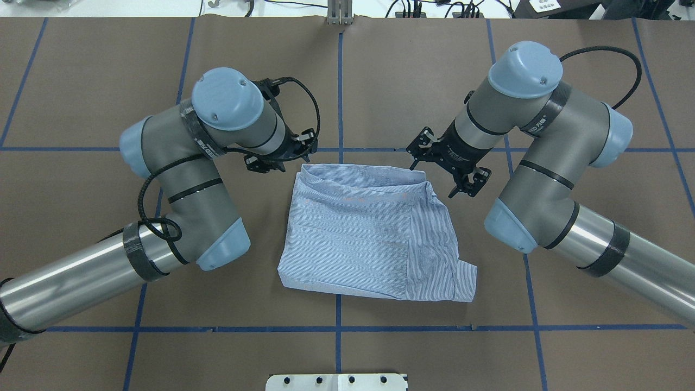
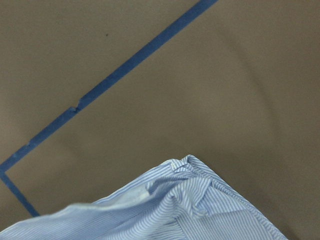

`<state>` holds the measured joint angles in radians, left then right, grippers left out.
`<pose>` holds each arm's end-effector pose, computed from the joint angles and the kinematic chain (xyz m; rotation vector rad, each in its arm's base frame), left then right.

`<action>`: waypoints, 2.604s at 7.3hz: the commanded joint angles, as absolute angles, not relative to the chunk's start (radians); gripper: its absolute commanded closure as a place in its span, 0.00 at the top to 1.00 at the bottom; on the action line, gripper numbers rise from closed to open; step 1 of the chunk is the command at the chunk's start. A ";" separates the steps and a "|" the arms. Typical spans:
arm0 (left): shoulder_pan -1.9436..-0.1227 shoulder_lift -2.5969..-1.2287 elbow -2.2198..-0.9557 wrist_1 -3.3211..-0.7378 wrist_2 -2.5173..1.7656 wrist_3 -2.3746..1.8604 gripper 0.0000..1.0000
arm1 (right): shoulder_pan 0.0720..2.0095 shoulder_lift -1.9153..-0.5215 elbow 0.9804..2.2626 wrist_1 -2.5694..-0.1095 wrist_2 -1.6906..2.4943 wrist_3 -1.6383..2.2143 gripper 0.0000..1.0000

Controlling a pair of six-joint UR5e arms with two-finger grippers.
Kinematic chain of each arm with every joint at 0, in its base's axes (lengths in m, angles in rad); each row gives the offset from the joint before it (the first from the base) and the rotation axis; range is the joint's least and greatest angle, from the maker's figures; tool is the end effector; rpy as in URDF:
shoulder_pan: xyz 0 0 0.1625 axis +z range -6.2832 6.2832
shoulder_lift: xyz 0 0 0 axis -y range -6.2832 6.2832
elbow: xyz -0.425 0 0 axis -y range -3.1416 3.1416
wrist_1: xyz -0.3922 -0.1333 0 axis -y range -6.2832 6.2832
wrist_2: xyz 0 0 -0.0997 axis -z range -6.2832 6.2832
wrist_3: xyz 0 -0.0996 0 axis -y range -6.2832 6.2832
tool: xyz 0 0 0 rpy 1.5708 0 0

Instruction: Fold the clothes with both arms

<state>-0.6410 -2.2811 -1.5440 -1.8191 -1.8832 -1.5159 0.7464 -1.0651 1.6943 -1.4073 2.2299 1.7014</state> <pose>0.5131 -0.5109 0.2135 0.0433 0.9733 -0.3940 -0.4274 -0.4938 0.2878 -0.3670 -0.9260 0.5437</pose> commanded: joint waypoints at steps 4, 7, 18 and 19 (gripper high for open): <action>-0.712 -2.112 -1.828 -1.643 -1.888 -1.345 1.00 | 0.562 -1.054 1.809 -1.416 1.997 1.530 1.00; -0.719 -2.109 -1.835 -1.638 -1.888 -1.344 1.00 | 0.499 -0.945 1.682 -1.492 1.841 1.322 1.00; -0.774 -2.076 -1.842 -1.651 -1.891 -1.187 1.00 | 0.794 -0.858 1.403 -1.419 1.987 0.968 1.00; -0.817 -2.057 -1.841 -1.655 -1.893 -1.092 1.00 | 0.864 -0.936 1.470 -1.420 2.023 0.866 1.00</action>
